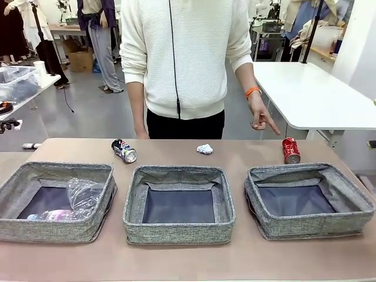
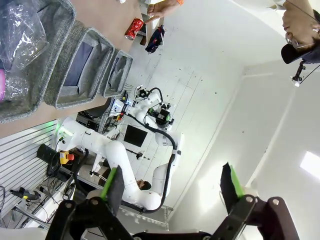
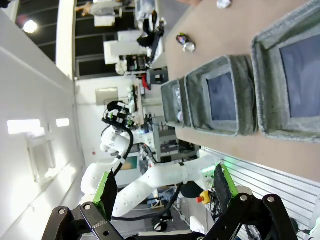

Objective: Sort the waste into the appropriate baskets.
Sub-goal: Pick up the waste item pointed out by the person.

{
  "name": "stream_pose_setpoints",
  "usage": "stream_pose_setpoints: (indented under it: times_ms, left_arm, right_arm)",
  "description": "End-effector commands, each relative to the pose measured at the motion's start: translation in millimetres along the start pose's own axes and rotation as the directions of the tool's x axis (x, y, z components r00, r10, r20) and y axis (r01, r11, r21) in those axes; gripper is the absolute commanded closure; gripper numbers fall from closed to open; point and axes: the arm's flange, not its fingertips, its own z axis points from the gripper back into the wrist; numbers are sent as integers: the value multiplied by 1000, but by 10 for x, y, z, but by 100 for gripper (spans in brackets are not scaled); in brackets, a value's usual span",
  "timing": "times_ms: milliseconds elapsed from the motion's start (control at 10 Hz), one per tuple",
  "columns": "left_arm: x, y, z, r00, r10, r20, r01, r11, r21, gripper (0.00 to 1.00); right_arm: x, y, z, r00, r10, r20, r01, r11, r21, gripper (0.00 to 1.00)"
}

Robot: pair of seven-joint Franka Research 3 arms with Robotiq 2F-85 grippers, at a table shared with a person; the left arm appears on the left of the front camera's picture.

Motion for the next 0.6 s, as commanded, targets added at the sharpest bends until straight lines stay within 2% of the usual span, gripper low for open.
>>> stream_pose_setpoints:
  times_ms: [0,100,200,300,400,500]
  left_arm:
    - [-18,-2,15,1000,-4,4,4,1000,6,0]
    - [-18,-2,15,1000,-4,4,4,1000,6,0]
    - [-18,-2,15,1000,-4,4,4,1000,6,0]
    - [-18,-2,15,1000,-4,4,4,1000,6,0]
    - [-18,-2,15,1000,-4,4,4,1000,6,0]
    - [-18,-2,15,1000,-4,4,4,1000,6,0]
  right_arm:
    - [0,0,0,1000,0,0,0,1000,0,0]
    - [137,-12,-271,989,83,124,-17,890,-456,0]
    - [310,-30,-563,951,242,192,51,492,-869,0]
    - [492,-72,-819,958,280,68,16,182,-983,0]
    - [653,-105,-951,965,263,12,14,-9,-1000,0]
    - [792,-109,-1003,961,276,31,40,-25,-999,0]
